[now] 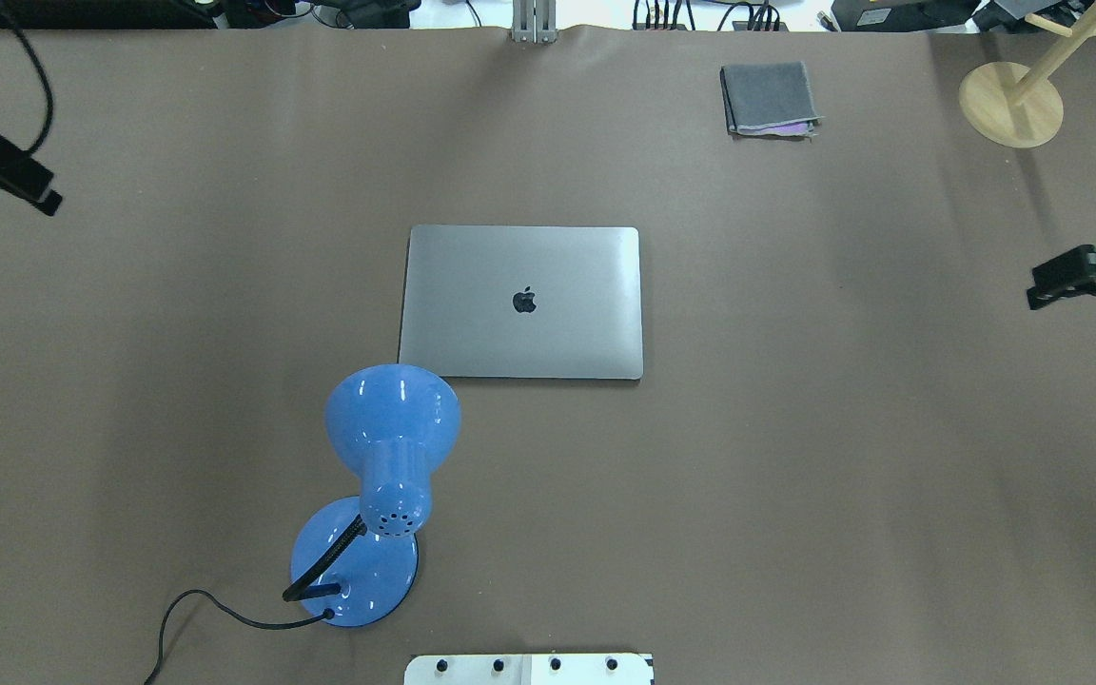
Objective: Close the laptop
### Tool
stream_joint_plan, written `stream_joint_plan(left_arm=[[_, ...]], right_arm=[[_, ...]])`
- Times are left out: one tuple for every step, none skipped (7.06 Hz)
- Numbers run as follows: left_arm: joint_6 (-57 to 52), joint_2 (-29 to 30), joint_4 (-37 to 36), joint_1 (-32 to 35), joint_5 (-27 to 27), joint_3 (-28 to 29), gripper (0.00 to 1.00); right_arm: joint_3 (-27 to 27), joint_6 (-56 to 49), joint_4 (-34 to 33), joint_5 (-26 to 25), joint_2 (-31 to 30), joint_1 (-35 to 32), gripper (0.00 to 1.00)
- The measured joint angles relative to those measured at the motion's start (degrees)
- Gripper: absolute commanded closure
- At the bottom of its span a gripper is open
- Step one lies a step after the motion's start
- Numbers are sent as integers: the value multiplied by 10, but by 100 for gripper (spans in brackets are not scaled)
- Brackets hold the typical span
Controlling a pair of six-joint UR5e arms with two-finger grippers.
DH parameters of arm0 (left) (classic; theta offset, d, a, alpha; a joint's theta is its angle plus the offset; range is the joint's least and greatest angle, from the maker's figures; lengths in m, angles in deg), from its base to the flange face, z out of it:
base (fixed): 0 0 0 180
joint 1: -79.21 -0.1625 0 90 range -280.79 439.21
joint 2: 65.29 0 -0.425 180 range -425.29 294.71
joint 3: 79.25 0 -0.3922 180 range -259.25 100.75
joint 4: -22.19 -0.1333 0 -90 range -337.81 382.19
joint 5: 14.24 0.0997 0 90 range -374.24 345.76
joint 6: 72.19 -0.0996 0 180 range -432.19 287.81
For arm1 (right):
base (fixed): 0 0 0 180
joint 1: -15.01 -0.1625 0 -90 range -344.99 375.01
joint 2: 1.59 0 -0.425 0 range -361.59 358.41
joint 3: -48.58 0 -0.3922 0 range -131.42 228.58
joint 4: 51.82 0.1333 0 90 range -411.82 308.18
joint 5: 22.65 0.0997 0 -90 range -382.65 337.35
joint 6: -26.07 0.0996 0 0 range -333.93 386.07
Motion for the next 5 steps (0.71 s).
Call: stream_joint_plan(left_arm=[[-106,-54,0,60,-17,11,2],[-196,-96,1,117,-24,31,2],[-258,-132,2,171,-27,48,2],[-288,-168,5,214,-28,58,2],[-299,-195,9,237,-28,68,2]], right_arm=[[-1,-115,-1,20,-56,-63,0],[-20,-224,-4,32,-93,-127,0],[-52,-306,-5,41,-111,-183,0],[-82,-355,-3,44,-122,-221,0],[-103,-375,-1,45,-132,-241,0]])
